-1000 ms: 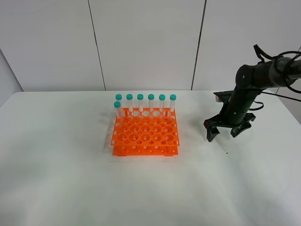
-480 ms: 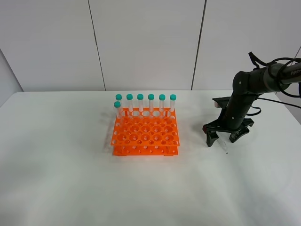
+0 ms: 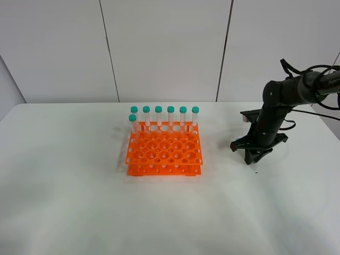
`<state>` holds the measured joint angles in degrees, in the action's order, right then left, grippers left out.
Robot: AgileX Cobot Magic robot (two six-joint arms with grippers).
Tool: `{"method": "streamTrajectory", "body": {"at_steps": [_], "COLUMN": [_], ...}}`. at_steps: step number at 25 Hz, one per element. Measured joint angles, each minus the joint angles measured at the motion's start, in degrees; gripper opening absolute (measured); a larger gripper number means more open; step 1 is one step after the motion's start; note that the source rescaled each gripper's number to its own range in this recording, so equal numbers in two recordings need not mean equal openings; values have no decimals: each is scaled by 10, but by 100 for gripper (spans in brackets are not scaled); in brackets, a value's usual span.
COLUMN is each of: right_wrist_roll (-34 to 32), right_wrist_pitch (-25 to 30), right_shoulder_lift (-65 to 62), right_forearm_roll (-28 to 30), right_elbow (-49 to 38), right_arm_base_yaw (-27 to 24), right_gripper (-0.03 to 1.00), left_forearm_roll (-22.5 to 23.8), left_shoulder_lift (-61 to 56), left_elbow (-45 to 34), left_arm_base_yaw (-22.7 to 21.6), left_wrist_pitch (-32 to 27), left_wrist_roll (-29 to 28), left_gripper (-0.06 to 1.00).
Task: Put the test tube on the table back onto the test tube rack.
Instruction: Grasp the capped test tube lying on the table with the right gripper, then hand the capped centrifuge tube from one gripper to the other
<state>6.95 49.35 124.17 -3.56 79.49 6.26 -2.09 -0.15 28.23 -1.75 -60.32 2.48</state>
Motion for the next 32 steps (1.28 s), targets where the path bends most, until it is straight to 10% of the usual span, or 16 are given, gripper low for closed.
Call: {"method": "streamTrajectory", "body": {"at_steps": [12,21,32], "right_wrist_roll": [33,68,405], "right_wrist_pitch": [66,64,43], "right_shoulder_lift": [-200,-417,-431], "right_forearm_roll": [6,-21,-341], "right_elbow": [-1,-219,-189], "right_arm_base_yaw": [0,0,0], "right_gripper": [3,3,3], "left_forearm_roll": [0,0,0], "left_shoulder_lift": [0,0,0], "left_elbow": [0,0,0], "left_arm_base_yaw": [0,0,0], "left_wrist_pitch": [0,0,0], "left_wrist_roll": [0,0,0], "left_gripper": [100,100,100]}}
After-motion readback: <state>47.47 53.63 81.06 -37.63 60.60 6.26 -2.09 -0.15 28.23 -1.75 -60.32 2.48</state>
